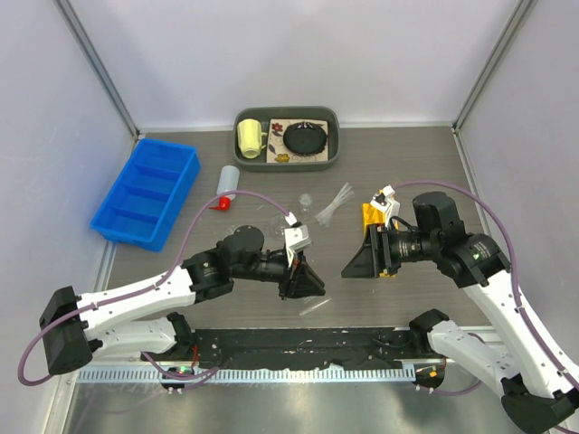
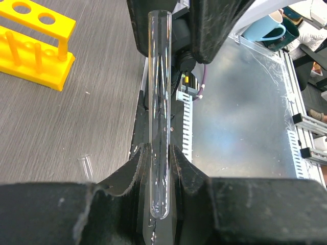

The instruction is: Organize the chemistry lab equipment

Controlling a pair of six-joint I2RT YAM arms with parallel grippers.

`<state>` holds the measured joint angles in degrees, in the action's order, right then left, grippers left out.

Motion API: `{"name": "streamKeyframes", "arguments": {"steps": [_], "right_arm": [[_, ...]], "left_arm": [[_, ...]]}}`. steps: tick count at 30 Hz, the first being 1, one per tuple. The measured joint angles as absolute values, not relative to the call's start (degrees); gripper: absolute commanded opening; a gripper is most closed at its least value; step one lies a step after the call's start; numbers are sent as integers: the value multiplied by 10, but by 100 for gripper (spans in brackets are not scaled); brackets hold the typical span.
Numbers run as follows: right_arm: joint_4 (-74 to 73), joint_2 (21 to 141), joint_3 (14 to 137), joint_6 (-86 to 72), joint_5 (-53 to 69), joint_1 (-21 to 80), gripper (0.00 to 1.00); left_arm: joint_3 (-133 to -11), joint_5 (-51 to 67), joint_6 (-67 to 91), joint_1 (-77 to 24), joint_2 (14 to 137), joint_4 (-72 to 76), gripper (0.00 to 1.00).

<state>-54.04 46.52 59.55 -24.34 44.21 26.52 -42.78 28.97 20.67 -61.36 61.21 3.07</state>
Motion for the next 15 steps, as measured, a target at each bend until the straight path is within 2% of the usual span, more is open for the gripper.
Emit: {"name": "streamKeyframes", "arguments": {"steps": [2,10,15], "right_arm": [[-540,464,595,-244,443,265,47],[-540,466,594,-246,445,265,42],[-540,470,594,-246,444,265,34]], "left_arm": [[-428,294,208,-613,612,37,14],[-428,307,210,-610,613,41,15],[-423,311,211,-607,613,44,17]]}}
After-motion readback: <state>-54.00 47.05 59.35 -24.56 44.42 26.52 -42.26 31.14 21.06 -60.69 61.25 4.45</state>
